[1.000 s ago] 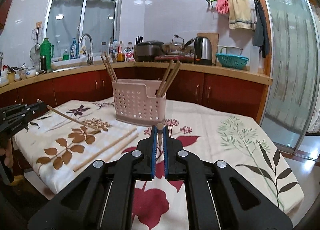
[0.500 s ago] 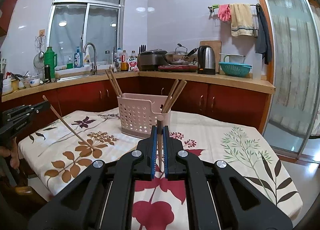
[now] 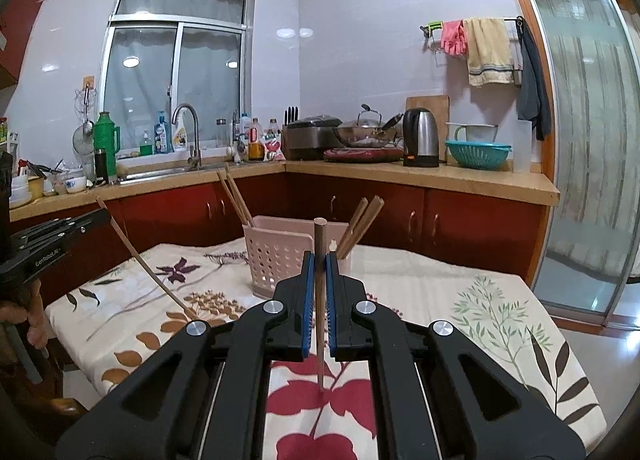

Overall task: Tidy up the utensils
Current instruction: 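Lift both held chopsticks and carry them above the pink caddy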

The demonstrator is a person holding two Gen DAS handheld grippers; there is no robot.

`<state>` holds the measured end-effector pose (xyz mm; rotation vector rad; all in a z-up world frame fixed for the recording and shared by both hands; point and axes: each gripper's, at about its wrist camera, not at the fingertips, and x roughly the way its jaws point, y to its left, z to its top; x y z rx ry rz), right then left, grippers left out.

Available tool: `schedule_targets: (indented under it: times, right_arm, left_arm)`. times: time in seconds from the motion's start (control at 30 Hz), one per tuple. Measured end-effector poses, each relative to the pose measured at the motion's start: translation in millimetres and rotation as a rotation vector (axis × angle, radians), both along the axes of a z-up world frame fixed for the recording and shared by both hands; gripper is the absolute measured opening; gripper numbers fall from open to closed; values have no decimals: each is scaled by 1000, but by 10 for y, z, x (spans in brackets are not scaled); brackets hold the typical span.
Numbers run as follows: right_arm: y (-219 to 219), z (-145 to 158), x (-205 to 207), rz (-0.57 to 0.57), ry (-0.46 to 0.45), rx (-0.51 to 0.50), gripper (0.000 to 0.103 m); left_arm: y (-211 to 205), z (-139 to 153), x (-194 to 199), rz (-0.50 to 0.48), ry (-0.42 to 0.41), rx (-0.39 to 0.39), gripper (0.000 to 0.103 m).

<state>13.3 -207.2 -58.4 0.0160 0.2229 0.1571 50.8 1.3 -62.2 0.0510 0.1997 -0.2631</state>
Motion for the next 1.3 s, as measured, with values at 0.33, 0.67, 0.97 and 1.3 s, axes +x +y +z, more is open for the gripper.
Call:
schedule_targets:
  times: [0.33,0.67,0.97,1.3]
  right_arm:
    - [-13,356,178,32,-78,30,6]
    - [-2,795,602,57,-191,32,6]
    - [-52,1075,1152,46,-269,36,6]
    - [-32,873,1804,35,-247,25,6]
  left_arm:
    - [-100,387,145,-61,-72,-21,7]
    - [-257,722,441,-100,-162,-29,7]
    - [-406,965,836,-116,-237,-20,7]
    - [-510,780,1351,-102,-199,-2,7]
